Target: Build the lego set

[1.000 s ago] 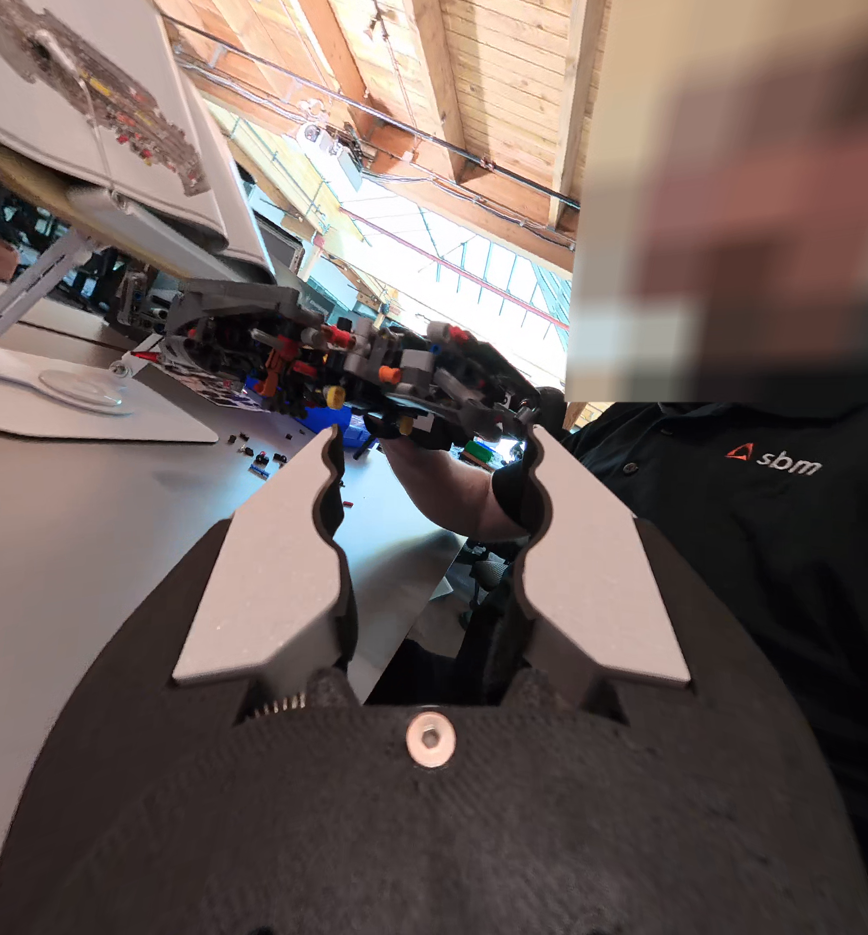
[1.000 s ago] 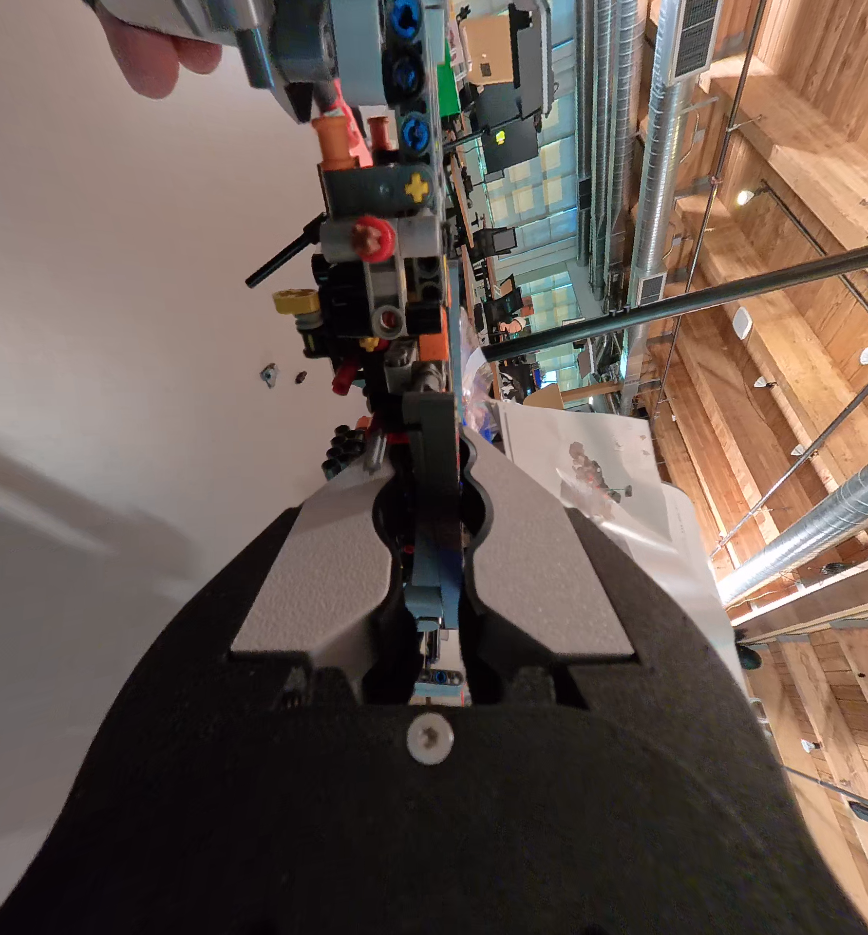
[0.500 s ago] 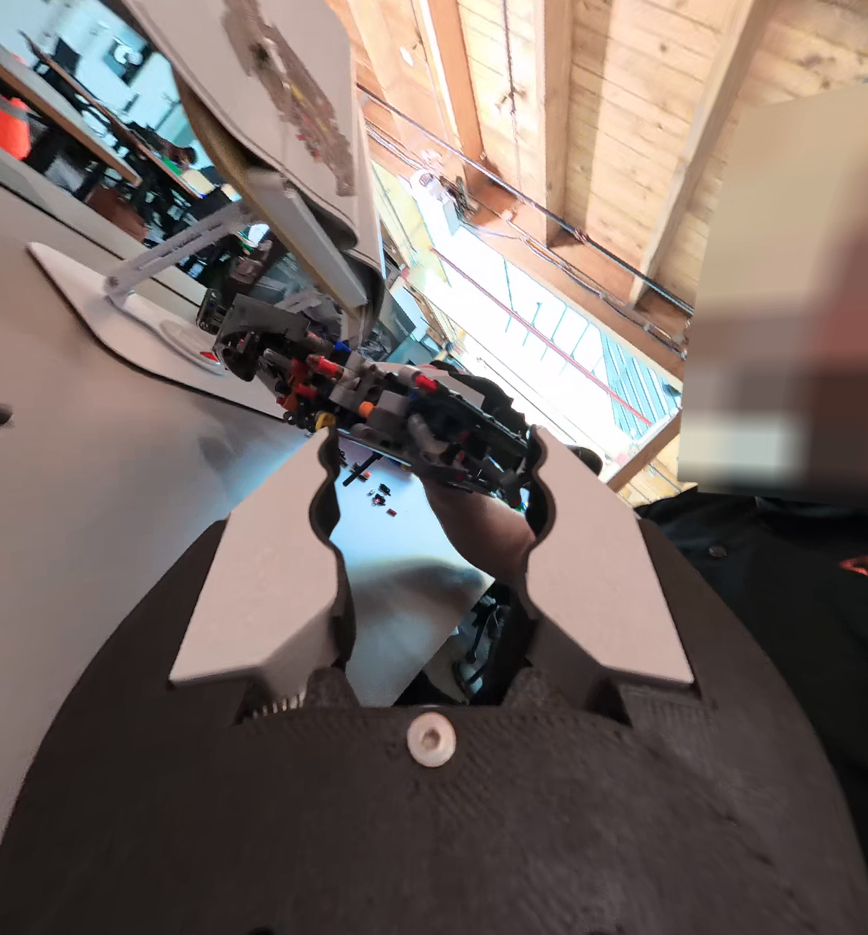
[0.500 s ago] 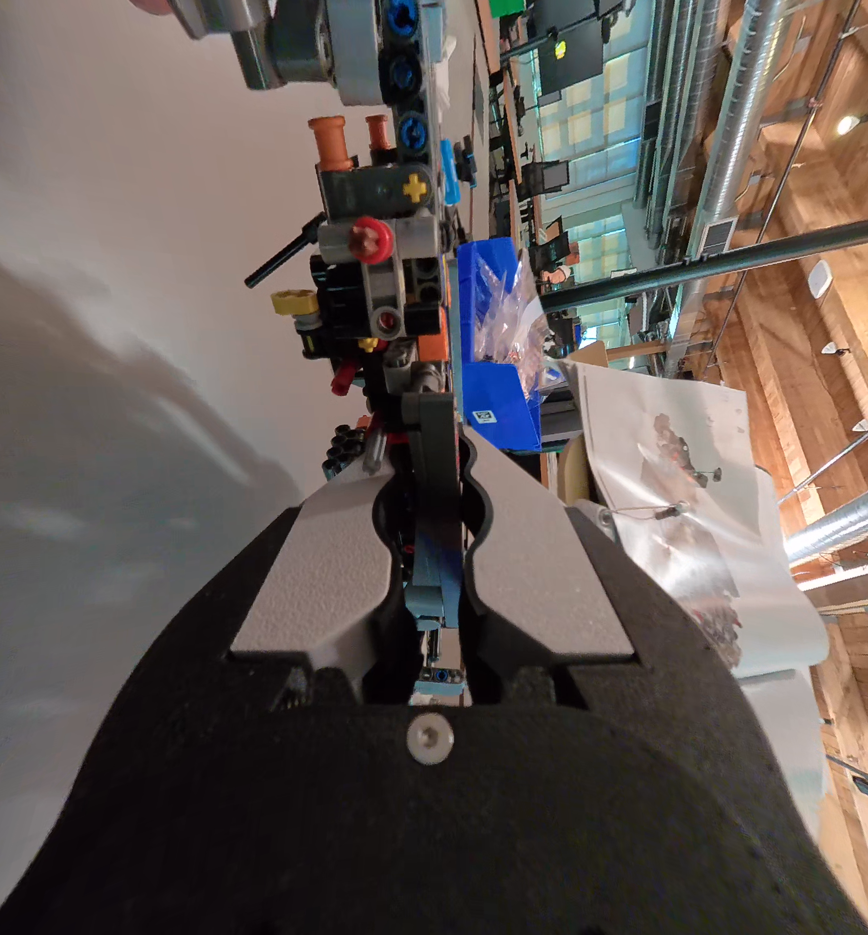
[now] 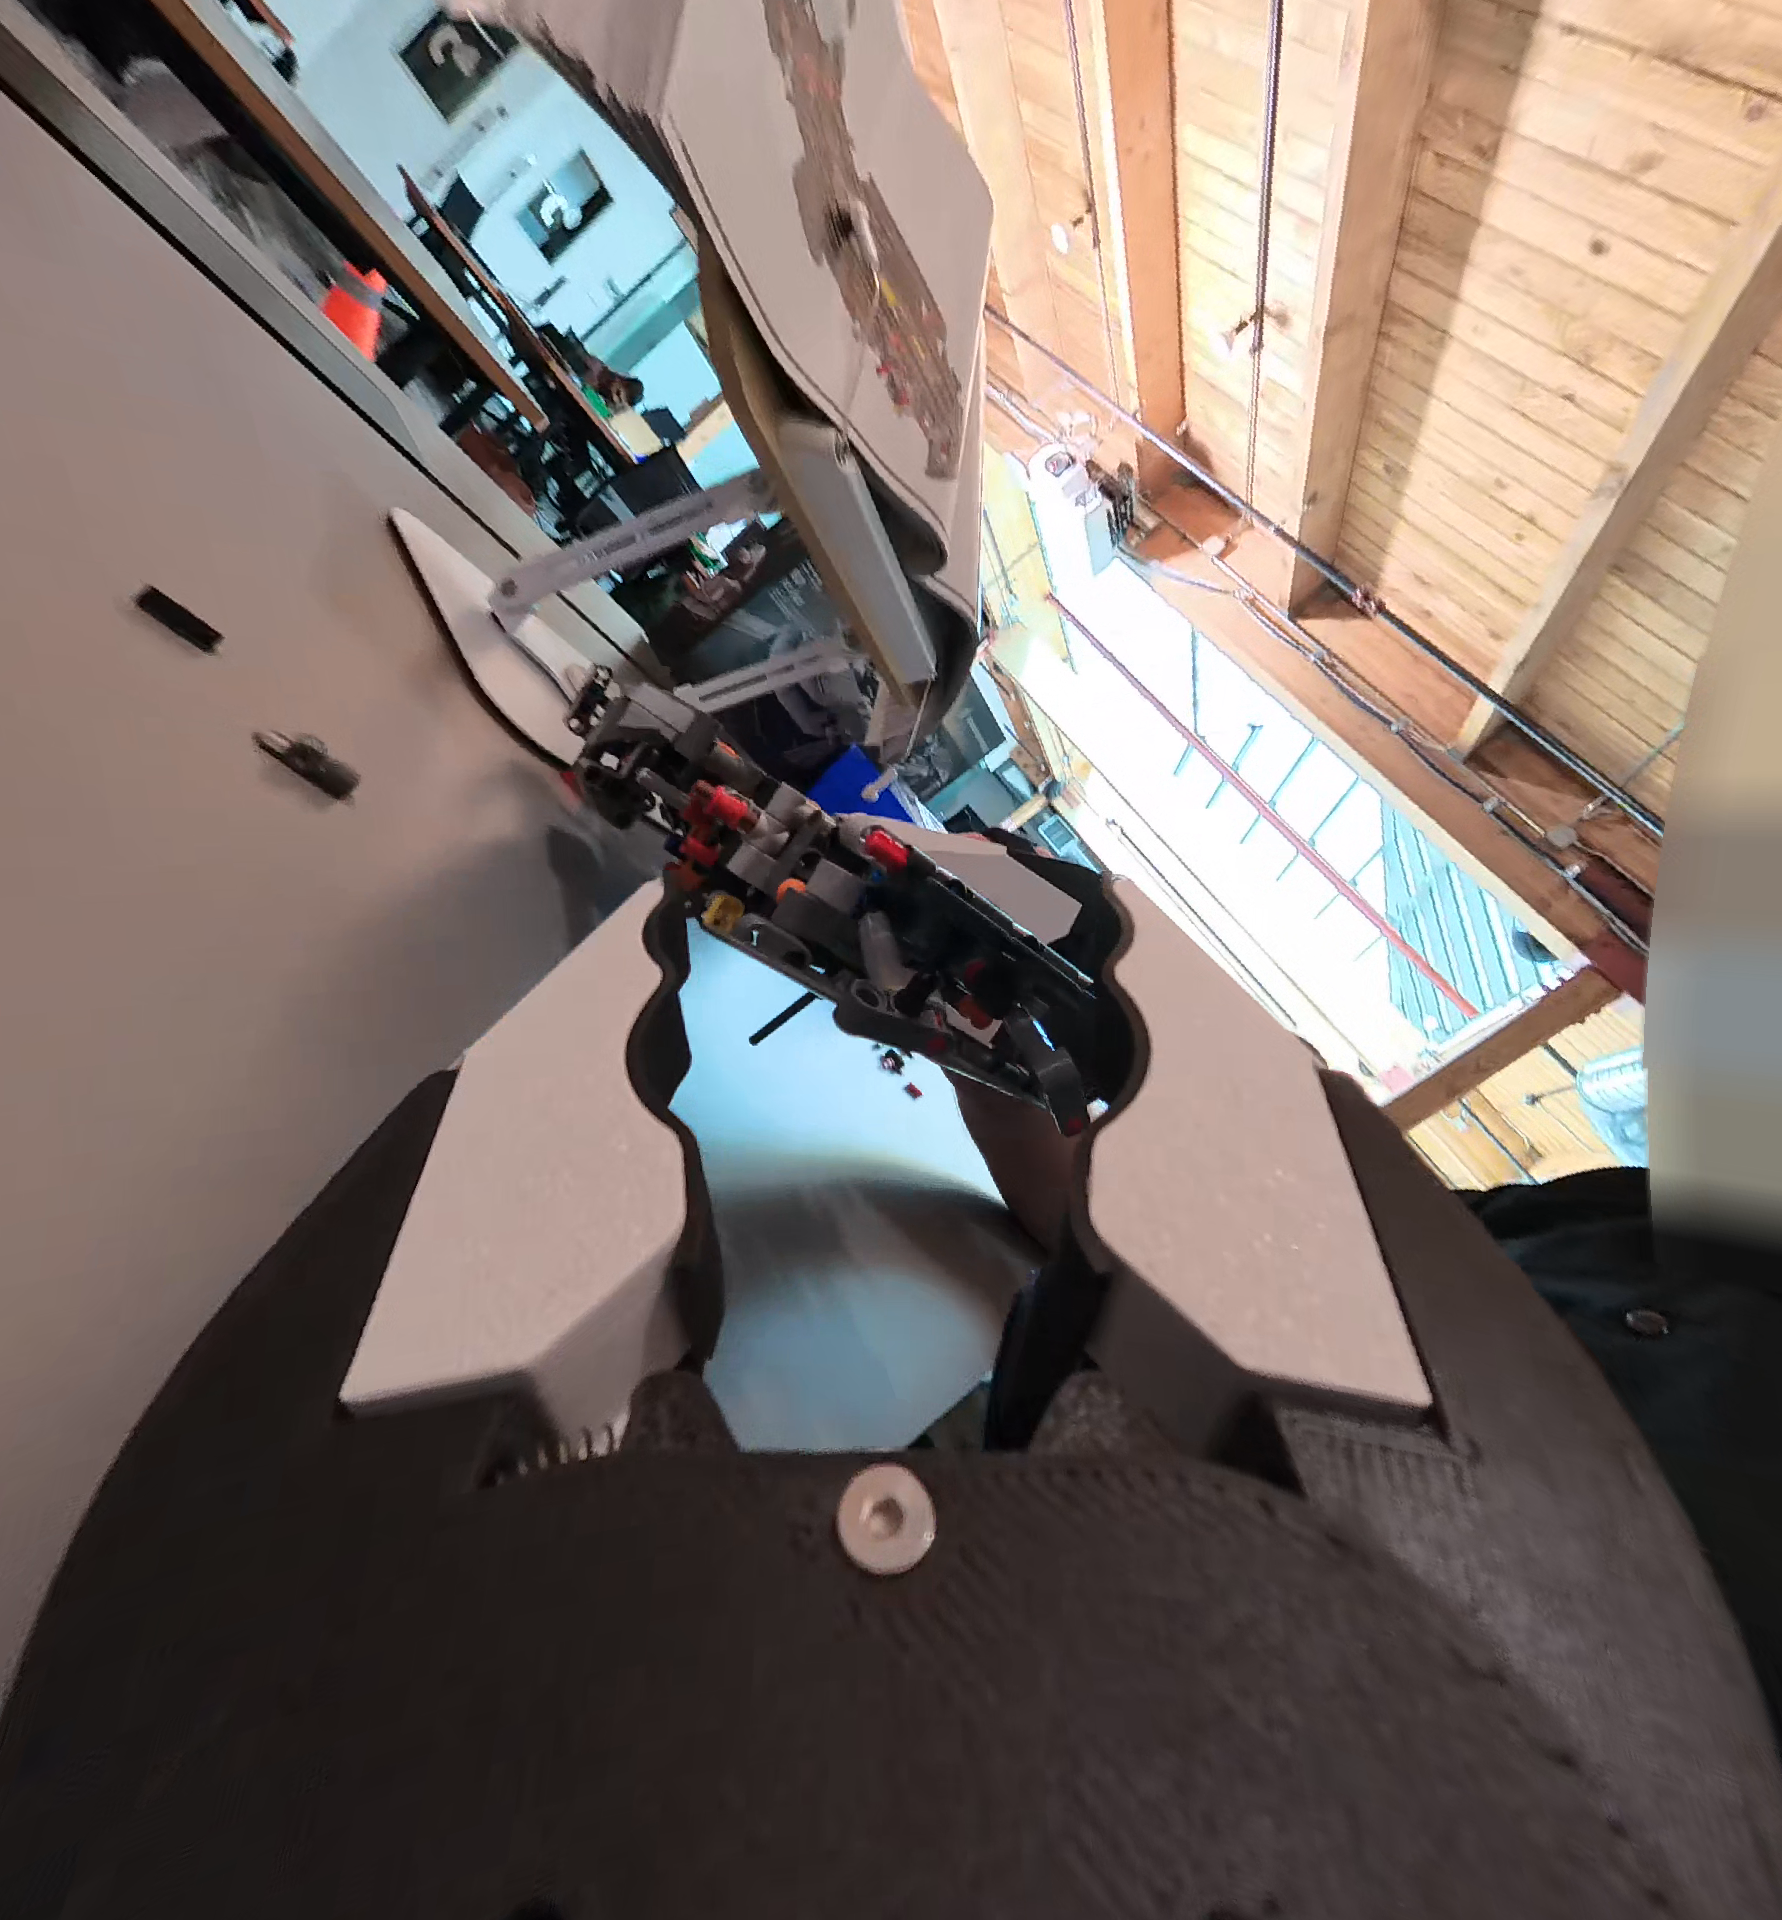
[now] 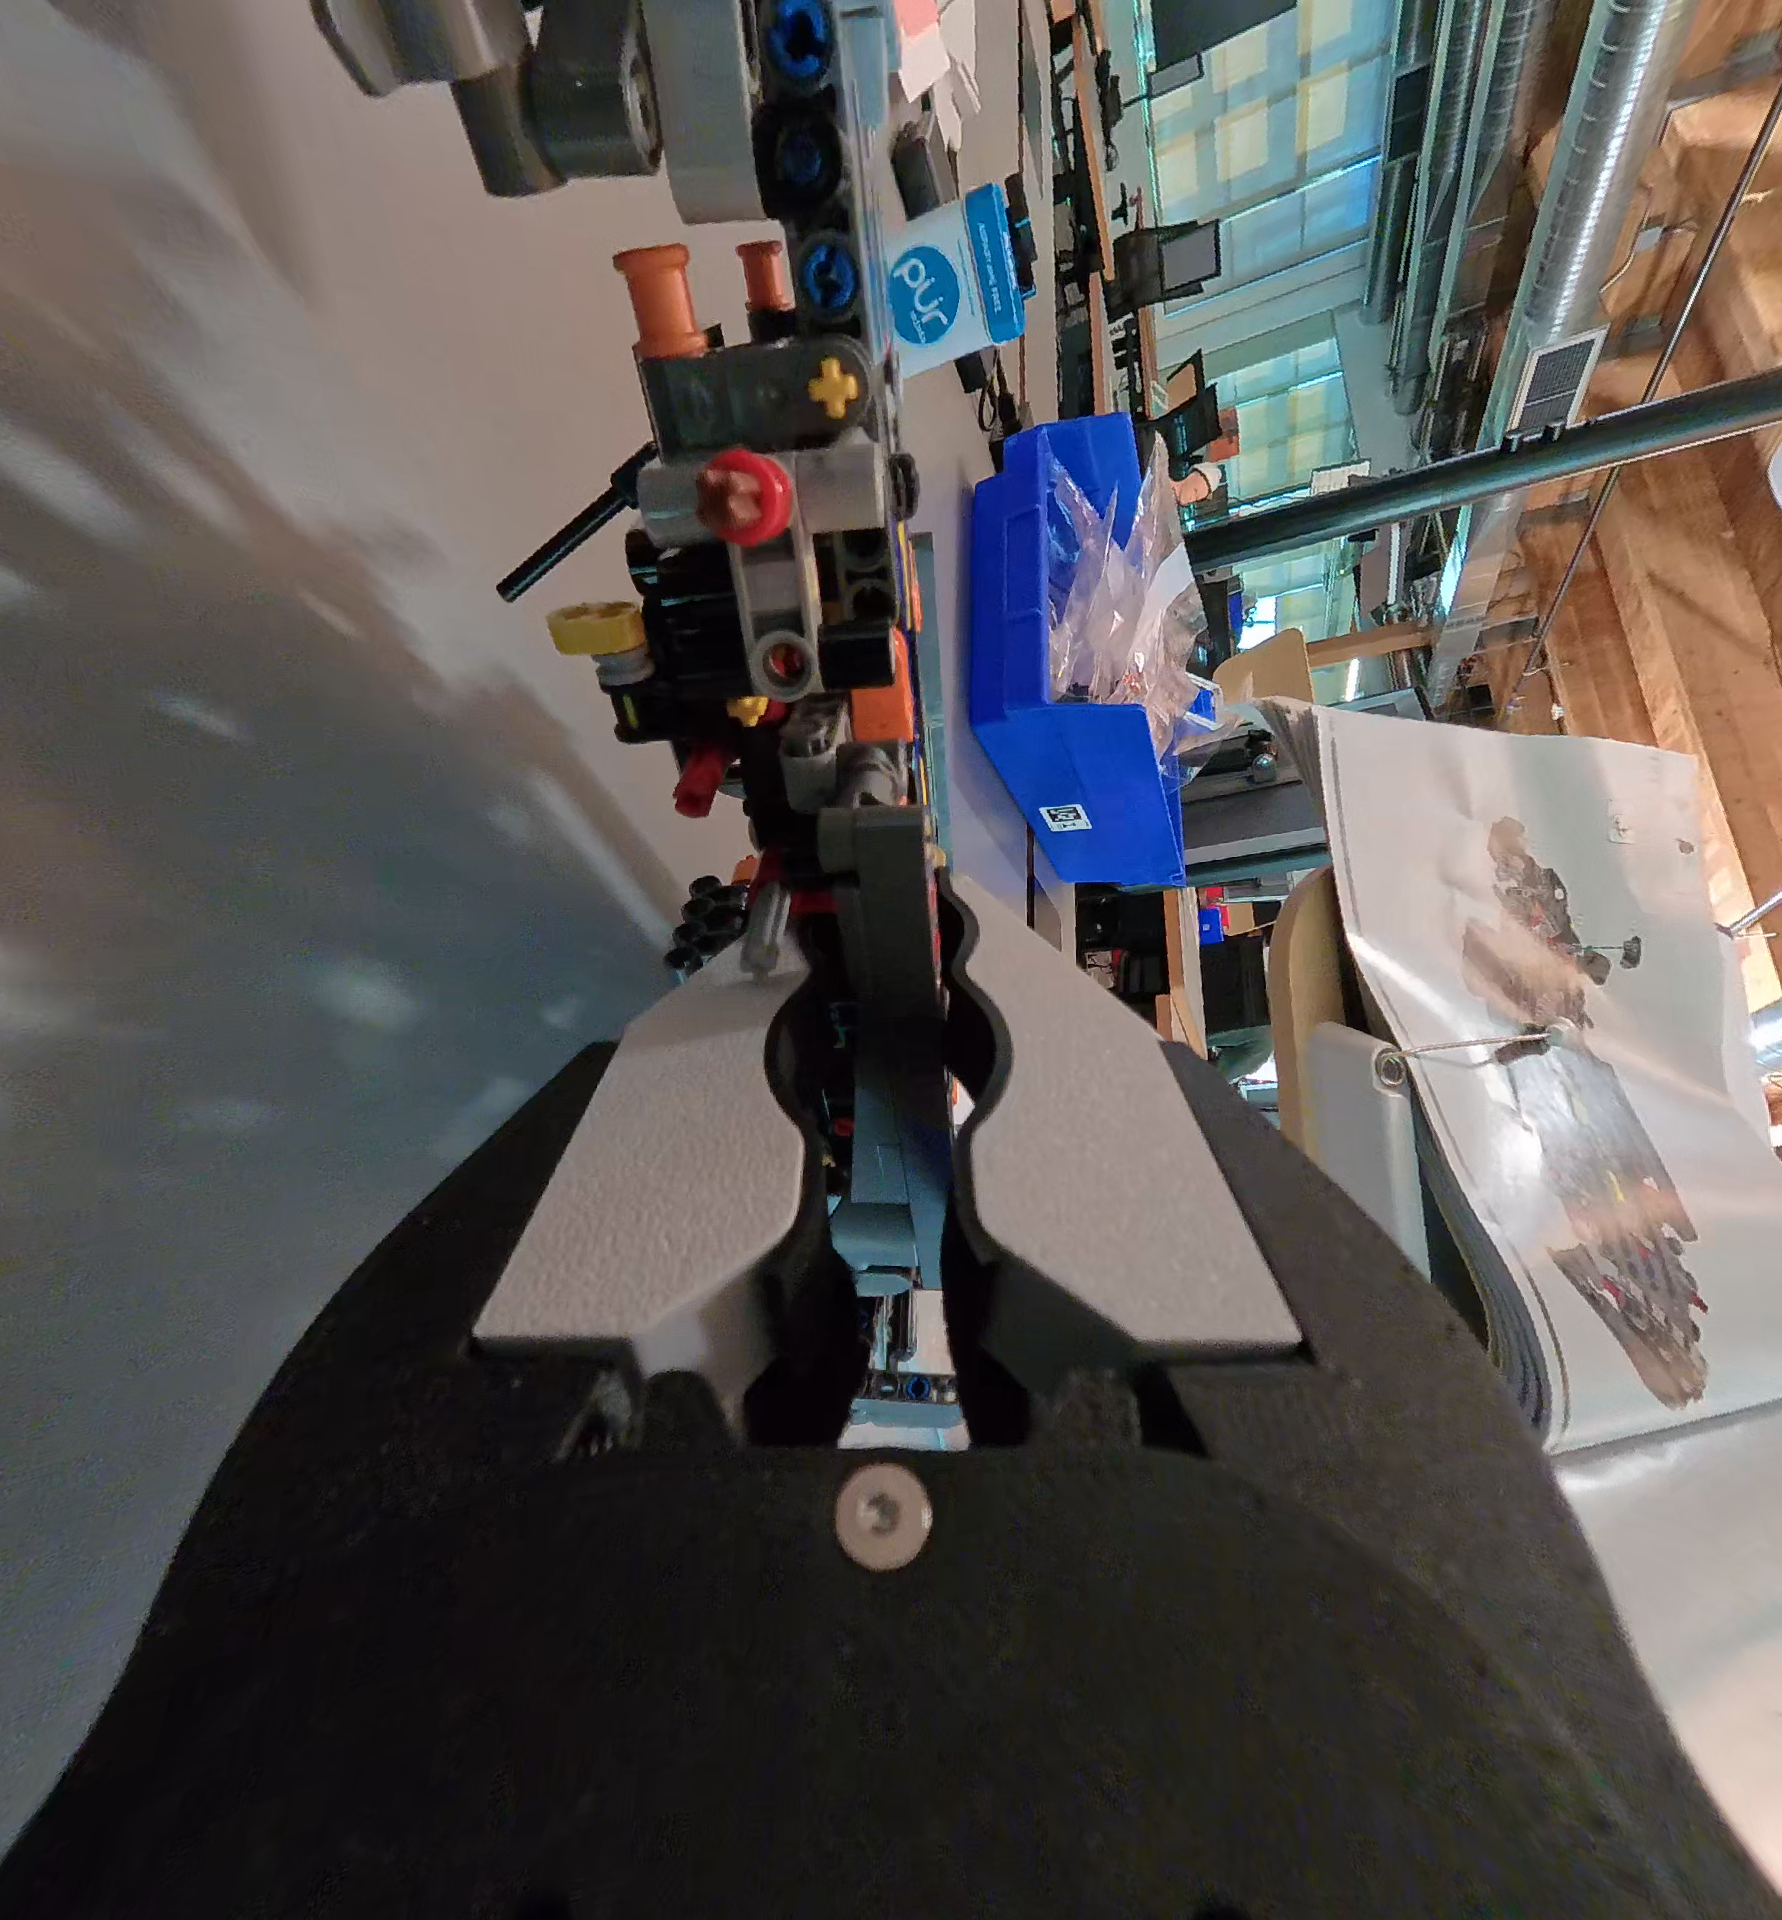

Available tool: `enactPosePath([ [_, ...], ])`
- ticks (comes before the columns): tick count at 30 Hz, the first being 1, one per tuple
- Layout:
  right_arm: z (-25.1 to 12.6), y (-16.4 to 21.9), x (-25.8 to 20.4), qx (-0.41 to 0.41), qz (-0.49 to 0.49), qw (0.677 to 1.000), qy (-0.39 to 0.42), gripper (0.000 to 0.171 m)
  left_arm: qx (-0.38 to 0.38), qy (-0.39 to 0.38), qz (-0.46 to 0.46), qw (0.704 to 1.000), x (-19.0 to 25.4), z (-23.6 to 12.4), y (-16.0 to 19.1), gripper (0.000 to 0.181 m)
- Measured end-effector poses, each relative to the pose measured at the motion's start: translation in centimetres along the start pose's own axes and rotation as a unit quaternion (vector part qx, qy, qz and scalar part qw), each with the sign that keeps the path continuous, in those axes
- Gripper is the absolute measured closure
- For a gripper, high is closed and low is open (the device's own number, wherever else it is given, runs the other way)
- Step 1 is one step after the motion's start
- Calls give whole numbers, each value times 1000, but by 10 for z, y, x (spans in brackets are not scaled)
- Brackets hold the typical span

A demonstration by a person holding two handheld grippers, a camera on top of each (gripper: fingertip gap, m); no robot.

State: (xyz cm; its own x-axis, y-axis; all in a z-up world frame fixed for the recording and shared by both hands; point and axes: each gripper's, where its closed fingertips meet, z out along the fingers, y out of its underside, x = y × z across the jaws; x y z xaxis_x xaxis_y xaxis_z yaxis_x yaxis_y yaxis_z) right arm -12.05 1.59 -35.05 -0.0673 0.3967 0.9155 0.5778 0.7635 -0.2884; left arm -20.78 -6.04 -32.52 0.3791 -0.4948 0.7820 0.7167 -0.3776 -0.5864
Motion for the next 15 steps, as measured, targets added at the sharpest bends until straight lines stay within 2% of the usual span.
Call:
enactPosePath([
  [9, 2, 3, 1, -5, 3, 1000, 0, 158, 3, -42, -2, 999, -4, -11, 5, 106],
  [15, 2, 1, -6, -8, -8, 1000, -2, 159, -19, -47, -35, 998, 4, -16, 26, 105],
])
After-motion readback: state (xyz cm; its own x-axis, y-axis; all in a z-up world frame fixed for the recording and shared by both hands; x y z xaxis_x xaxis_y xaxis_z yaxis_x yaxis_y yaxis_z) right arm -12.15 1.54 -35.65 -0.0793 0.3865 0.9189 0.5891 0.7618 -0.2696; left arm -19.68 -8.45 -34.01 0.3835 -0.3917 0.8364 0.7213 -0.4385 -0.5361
